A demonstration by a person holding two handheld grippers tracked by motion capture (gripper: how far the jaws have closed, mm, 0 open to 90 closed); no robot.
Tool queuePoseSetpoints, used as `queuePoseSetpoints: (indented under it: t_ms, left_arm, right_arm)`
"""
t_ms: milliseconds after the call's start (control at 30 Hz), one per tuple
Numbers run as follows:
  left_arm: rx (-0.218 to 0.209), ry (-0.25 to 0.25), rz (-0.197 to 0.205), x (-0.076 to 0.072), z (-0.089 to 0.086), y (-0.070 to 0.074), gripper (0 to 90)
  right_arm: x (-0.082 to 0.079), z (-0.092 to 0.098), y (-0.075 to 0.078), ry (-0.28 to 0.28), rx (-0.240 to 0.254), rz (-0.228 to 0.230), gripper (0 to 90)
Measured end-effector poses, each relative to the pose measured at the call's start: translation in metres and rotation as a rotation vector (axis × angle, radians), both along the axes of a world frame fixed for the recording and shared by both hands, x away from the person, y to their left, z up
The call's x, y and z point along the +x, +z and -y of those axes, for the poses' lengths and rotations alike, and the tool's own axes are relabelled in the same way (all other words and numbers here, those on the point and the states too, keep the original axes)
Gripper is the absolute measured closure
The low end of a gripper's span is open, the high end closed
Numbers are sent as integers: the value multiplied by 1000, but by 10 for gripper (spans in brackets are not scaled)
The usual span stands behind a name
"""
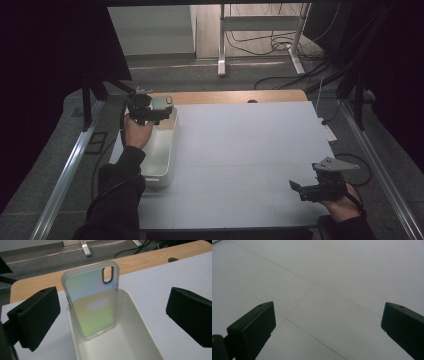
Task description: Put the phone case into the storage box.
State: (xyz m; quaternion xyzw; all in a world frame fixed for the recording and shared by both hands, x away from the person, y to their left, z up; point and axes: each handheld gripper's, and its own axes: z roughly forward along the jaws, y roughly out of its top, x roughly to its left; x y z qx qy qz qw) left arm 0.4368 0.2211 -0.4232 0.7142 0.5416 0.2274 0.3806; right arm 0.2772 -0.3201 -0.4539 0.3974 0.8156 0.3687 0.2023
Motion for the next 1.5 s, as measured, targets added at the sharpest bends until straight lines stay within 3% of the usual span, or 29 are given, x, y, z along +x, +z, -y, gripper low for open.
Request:
queuePoseSetpoints:
  t_ms: [600, 767, 1500]
  left_arm:
    - [-8, -96, 22, -9, -2, -3, 24]
    - [-47, -132, 26, -11, -6, -6, 23]
    - [-79, -176, 39, -29, -11, -6, 0]
  right_arm:
    - [1, 1, 0, -16, 0, -16, 0]
    - [1, 2, 0, -26, -2, -27, 0]
    - [1, 0, -1, -29, -16, -27, 0]
